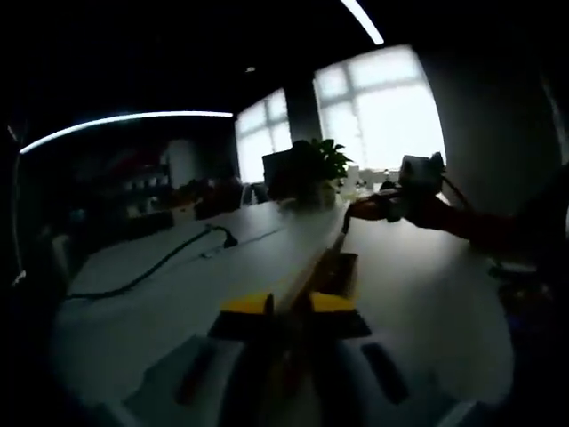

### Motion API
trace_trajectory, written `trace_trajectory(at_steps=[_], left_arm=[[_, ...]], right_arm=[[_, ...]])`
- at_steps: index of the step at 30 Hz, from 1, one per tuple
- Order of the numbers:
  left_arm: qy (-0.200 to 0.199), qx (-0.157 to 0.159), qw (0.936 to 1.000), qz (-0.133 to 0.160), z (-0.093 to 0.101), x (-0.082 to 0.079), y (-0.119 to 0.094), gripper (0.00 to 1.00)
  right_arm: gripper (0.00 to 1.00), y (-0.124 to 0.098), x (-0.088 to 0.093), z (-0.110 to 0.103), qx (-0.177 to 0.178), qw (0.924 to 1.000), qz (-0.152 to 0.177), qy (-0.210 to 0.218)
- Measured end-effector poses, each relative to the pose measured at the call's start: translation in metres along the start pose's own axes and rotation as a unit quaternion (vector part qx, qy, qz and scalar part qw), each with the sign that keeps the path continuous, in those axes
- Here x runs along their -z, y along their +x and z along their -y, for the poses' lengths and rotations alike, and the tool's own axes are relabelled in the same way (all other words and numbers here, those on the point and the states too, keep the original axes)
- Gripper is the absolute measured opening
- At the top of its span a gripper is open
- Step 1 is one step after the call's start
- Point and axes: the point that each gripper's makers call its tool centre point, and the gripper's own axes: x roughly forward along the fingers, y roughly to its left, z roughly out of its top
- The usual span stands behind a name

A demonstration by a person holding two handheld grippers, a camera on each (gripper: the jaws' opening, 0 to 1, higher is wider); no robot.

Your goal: Arrange the utensils inside the cutlery case until each visible utensil rests in its matching compartment.

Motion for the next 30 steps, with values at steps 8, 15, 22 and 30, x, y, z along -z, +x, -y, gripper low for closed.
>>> trace_trajectory(at_steps=[8, 15, 22, 30], left_arm=[[-0.026, -0.055, 0.9980, -0.019, -0.018, 0.010, -0.009, 0.19], [-0.009, -0.072, 0.9966, -0.038, -0.019, 0.015, -0.004, 0.18], [-0.024, -0.082, 0.9948, -0.055, -0.023, 0.024, -0.007, 0.14], [-0.040, -0.102, 0.9928, -0.048, -0.031, 0.022, -0.014, 0.10]], right_arm=[[0.00, -0.004, -0.013, -0.017, 0.016, 0.9981, 0.018, -0.057], [0.00, -0.005, -0.003, -0.012, 0.026, 0.9984, 0.021, -0.046], [0.01, -0.006, 0.002, -0.008, 0.031, 0.9989, 0.023, -0.025], [0.01, -0.004, 0.002, -0.009, 0.033, 0.9986, 0.023, -0.034]])
